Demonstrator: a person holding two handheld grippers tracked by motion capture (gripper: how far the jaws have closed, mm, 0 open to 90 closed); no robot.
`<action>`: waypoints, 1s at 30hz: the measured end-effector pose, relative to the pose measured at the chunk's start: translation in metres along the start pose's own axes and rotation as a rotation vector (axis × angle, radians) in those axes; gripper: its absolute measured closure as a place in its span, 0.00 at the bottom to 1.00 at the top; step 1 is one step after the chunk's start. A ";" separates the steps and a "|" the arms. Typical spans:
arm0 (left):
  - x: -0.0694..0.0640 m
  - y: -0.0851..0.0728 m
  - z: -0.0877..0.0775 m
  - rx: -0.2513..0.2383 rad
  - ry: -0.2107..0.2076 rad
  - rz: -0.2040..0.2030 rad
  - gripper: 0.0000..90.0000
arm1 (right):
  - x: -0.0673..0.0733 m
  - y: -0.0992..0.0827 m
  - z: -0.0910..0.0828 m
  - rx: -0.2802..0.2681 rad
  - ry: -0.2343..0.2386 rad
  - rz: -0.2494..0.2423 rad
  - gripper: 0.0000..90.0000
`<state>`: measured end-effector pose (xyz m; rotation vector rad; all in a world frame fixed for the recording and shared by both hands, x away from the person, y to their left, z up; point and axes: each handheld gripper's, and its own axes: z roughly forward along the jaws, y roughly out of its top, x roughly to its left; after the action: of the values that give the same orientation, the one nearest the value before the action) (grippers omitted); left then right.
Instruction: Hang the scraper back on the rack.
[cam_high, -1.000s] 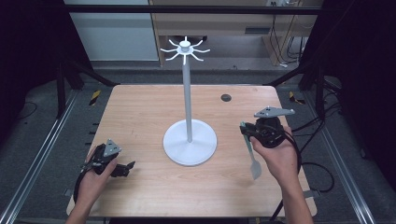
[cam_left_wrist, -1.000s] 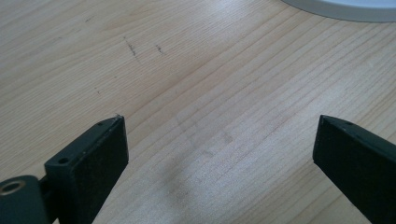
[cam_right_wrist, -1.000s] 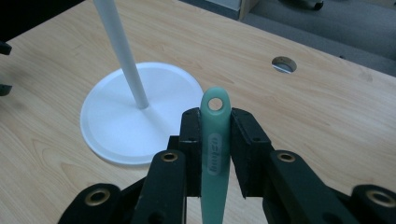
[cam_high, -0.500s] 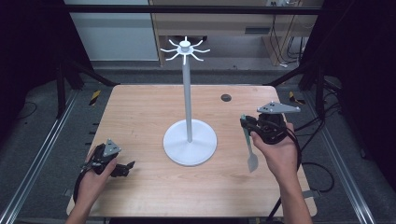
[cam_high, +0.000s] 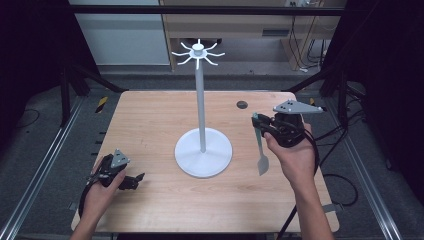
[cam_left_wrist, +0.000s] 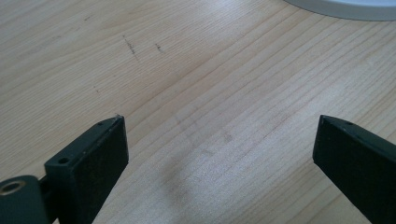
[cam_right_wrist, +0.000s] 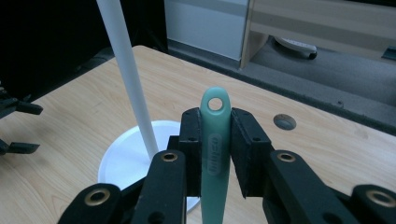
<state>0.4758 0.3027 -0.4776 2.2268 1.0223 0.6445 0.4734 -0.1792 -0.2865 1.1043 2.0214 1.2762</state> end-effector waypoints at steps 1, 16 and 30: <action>0.000 0.000 0.000 0.001 -0.001 -0.001 0.03 | 0.001 0.003 0.000 -0.003 0.000 -0.003 0.84; 0.001 -0.001 -0.001 0.001 0.001 -0.005 0.03 | 0.016 0.044 -0.002 -0.128 0.005 0.002 0.84; 0.001 -0.001 -0.001 0.003 0.003 -0.007 0.03 | 0.027 0.066 -0.001 -0.163 0.005 -0.014 0.84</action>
<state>0.4755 0.3042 -0.4775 2.2246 1.0331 0.6432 0.4820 -0.1420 -0.2264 1.0104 1.8878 1.4100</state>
